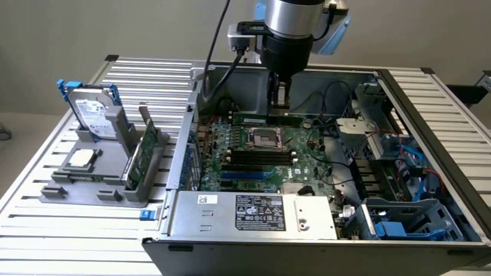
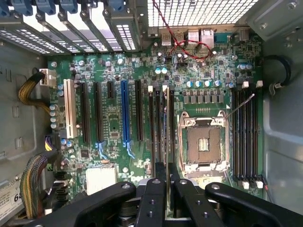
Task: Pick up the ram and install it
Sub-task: 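Insert the ram into the slot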
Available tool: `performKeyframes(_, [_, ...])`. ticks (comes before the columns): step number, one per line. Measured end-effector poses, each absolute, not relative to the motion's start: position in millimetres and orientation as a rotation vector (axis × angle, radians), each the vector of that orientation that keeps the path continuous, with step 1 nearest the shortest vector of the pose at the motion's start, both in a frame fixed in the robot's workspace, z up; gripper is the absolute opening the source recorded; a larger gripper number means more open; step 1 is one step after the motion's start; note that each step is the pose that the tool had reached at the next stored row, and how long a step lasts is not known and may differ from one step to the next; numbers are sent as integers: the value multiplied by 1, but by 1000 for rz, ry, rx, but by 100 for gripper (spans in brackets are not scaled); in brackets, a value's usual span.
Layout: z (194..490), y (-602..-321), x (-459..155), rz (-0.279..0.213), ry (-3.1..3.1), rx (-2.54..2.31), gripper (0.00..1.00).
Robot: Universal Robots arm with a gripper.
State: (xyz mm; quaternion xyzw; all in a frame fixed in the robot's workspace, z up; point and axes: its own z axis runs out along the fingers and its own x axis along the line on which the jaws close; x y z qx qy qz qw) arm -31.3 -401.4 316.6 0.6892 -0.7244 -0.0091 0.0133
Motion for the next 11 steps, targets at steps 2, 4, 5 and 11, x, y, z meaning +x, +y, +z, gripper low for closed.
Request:
performKeyframes(2, [317, -401, -31, -30, -2256, 2146, 14])
performKeyframes(4, [315, -401, -31, -31, -2257, 2147, 14])
performKeyframes(5, [314, -402, -31, -35, -2258, 2149, 14])
performKeyframes(11, [307, -410, -31, -75, -2272, 2168, 14])
